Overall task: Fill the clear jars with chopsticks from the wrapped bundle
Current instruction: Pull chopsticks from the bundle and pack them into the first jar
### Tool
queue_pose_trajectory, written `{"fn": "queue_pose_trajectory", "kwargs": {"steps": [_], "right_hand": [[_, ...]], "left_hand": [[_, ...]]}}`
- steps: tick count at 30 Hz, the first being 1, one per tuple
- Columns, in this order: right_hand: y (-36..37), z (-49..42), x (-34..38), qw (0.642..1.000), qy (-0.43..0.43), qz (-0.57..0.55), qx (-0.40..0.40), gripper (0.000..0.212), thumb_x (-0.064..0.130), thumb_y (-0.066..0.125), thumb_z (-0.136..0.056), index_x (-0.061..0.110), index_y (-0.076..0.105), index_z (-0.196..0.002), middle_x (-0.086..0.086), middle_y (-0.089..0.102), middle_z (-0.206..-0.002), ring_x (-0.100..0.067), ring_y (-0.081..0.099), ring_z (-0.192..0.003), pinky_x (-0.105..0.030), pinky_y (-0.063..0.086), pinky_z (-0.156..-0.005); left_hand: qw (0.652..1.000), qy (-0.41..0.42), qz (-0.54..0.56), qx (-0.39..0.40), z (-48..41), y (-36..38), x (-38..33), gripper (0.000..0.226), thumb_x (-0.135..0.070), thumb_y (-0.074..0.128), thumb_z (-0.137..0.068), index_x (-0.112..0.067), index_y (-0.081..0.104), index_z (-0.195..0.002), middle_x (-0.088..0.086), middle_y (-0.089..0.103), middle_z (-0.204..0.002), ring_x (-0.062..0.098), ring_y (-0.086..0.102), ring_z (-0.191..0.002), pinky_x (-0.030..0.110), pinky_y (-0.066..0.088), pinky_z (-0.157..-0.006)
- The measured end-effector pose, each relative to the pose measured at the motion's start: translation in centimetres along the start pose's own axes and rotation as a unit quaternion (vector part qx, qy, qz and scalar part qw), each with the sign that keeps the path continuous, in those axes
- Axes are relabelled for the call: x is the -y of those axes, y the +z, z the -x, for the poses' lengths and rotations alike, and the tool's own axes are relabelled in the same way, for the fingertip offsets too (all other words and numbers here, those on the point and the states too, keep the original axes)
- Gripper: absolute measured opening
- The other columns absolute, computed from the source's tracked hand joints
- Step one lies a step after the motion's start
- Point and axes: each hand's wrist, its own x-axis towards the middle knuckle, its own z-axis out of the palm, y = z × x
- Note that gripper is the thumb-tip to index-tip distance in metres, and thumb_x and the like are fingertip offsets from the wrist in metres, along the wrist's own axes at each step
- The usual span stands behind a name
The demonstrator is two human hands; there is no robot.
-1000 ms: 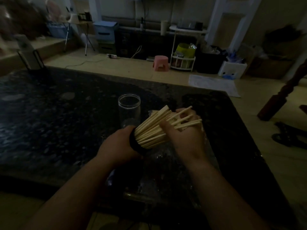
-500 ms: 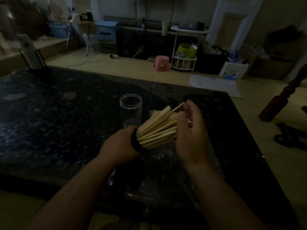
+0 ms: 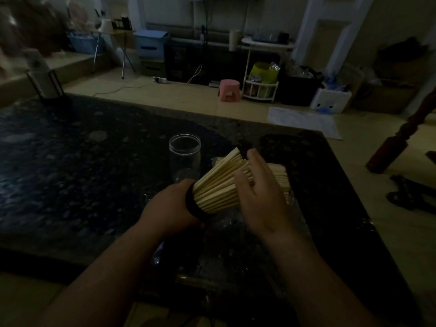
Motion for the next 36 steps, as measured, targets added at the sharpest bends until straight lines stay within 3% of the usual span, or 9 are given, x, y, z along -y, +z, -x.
{"fn": "queue_pose_trajectory", "kwargs": {"steps": [10,14,17,19,21,23,26,30,36], "right_hand": [[0.1,0.3,-0.4,1.0,-0.004,-0.022,0.004,0.051,0.04,0.038,-0.101,0.03,0.028,-0.15,0.008,0.03,-0.155,-0.008,0.028,-0.141,-0.029,0.028,-0.114],[-0.9,0.2,-0.6,0.993,0.016,-0.09,-0.07,0.036,0.035,0.038,-0.102,0.03,0.046,-0.137,0.006,0.049,-0.137,-0.01,0.047,-0.122,-0.029,0.042,-0.099],[-1.7,-0.1,-1.2,0.99,0.015,-0.088,-0.11,0.019,0.024,0.044,-0.1,0.026,0.056,-0.114,0.004,0.059,-0.109,-0.007,0.056,-0.095,-0.019,0.046,-0.075],[-1.9,-0.3,-1.7,0.99,0.028,-0.079,-0.112,0.013,0.021,0.046,-0.097,0.027,0.057,-0.099,0.005,0.061,-0.096,-0.011,0.058,-0.086,-0.024,0.048,-0.068],[-1.9,-0.5,-2.3,0.991,0.06,-0.078,-0.085,0.015,0.02,0.047,-0.095,0.027,0.058,-0.087,0.002,0.063,-0.08,-0.02,0.062,-0.075,-0.039,0.051,-0.067],[-2.1,-0.7,-2.9,0.996,0.078,-0.045,-0.028,0.019,0.02,0.048,-0.092,0.02,0.059,-0.076,-0.003,0.065,-0.069,-0.023,0.063,-0.066,-0.042,0.052,-0.065],[-2.0,-0.6,-3.5,0.991,0.086,0.007,0.098,0.024,0.023,0.047,-0.086,0.012,0.06,-0.069,-0.006,0.066,-0.063,-0.021,0.065,-0.056,-0.041,0.054,-0.058],[-1.4,-0.2,-3.9,0.971,0.085,0.089,0.205,0.026,0.022,0.046,-0.088,0.015,0.058,-0.065,0.001,0.066,-0.06,-0.015,0.065,-0.054,-0.025,0.045,-0.052],[0.8,-0.1,-6.1,0.952,0.042,0.196,0.23,0.019,0.025,0.047,-0.087,0.017,0.064,-0.084,-0.009,0.068,-0.102,-0.023,0.063,-0.092,-0.024,0.041,-0.072]], "left_hand": [[1.0,0.003,-0.009,-0.003,0.1,0.1,-0.1,0.079,-0.043,0.084,-0.059,-0.038,0.046,-0.128,-0.01,0.061,-0.115,0.013,0.06,-0.099,0.033,0.052,-0.081],[1.0,-0.009,0.011,-0.002,0.1,-0.1,0.0,0.083,-0.037,0.087,-0.057,-0.036,0.045,-0.129,-0.009,0.061,-0.114,0.013,0.06,-0.099,0.035,0.052,-0.084],[0.999,-0.023,0.027,-0.007,0.0,-0.1,0.2,0.086,-0.037,0.088,-0.056,-0.032,0.045,-0.13,-0.007,0.062,-0.114,0.015,0.061,-0.1,0.037,0.053,-0.085],[0.999,-0.032,0.035,-0.011,0.0,-0.1,0.4,0.09,-0.038,0.088,-0.055,-0.032,0.043,-0.133,-0.004,0.062,-0.116,0.017,0.061,-0.101,0.037,0.053,-0.086],[0.998,-0.04,0.038,-0.012,0.0,-0.1,0.5,0.092,-0.038,0.089,-0.055,-0.031,0.042,-0.135,-0.004,0.062,-0.117,0.017,0.06,-0.102,0.035,0.052,-0.086],[0.998,-0.04,0.04,-0.013,0.0,-0.2,0.4,0.093,-0.038,0.089,-0.056,-0.031,0.042,-0.135,-0.003,0.061,-0.118,0.018,0.06,-0.103,0.035,0.052,-0.085],[0.998,-0.037,0.043,-0.014,0.1,-0.2,0.4,0.092,-0.037,0.089,-0.056,-0.029,0.043,-0.135,-0.002,0.062,-0.118,0.018,0.06,-0.104,0.033,0.051,-0.085],[0.998,-0.038,0.044,-0.015,0.0,-0.1,0.4,0.092,-0.036,0.089,-0.056,-0.028,0.043,-0.135,-0.002,0.061,-0.119,0.018,0.06,-0.105,0.031,0.05,-0.084],[0.997,-0.041,0.058,-0.022,0.0,-0.2,0.5,0.091,-0.036,0.089,-0.058,-0.026,0.043,-0.135,-0.001,0.06,-0.12,0.016,0.058,-0.101,0.03,0.048,-0.083]]}}
